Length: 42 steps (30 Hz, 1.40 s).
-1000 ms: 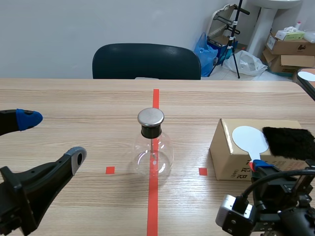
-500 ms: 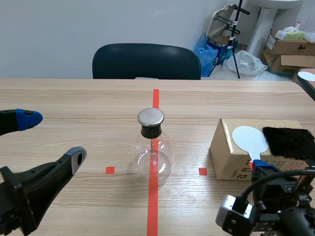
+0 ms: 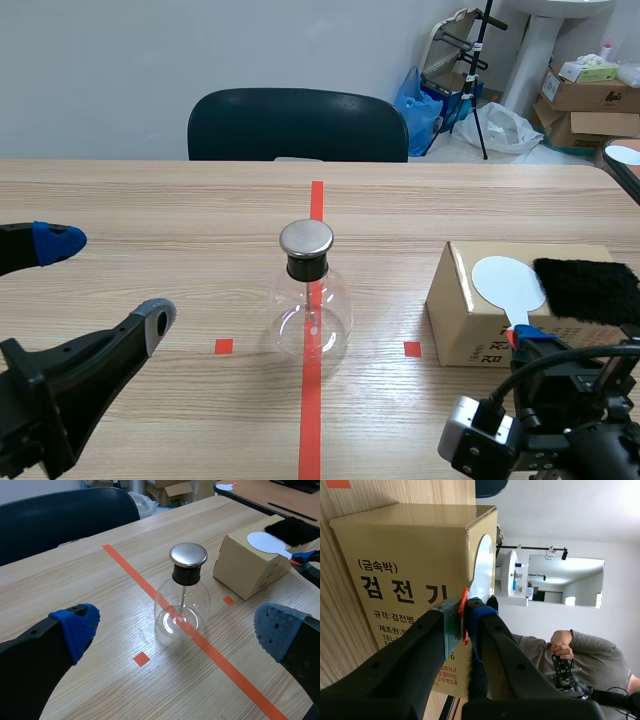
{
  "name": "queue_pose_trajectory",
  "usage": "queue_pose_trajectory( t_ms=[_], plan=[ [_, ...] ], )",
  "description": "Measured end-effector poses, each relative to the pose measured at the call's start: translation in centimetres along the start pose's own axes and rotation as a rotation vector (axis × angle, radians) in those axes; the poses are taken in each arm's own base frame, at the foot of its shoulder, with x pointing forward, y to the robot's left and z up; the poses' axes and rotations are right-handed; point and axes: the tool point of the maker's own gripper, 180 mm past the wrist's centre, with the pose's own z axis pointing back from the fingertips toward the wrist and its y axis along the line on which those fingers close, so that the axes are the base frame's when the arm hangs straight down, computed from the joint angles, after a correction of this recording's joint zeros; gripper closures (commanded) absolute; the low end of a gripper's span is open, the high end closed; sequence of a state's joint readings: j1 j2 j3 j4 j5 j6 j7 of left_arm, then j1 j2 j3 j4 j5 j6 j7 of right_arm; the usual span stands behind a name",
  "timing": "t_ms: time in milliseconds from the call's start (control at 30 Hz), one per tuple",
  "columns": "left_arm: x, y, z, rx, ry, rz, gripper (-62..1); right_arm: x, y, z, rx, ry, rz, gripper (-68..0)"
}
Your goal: Do the electroscope experiment
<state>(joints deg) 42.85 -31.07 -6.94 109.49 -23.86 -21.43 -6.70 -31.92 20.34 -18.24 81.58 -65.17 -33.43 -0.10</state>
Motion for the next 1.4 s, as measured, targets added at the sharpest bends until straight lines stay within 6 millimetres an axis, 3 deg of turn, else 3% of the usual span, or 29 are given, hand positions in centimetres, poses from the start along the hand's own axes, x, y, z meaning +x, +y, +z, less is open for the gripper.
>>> queue_pose_trajectory(
  t_ms=[1067,1400],
  plan=[
    [0.0,0.0,0.0,0.0,0.0,0.0,-62.3,0.0,0.0,0.0,-0.001,0.001,0.006,-0.9],
    [0.0,0.0,0.0,0.0,0.0,0.0,-62.3,-0.5,-1.7,0.0,-0.084,0.033,0.082,-0.9]
  ],
)
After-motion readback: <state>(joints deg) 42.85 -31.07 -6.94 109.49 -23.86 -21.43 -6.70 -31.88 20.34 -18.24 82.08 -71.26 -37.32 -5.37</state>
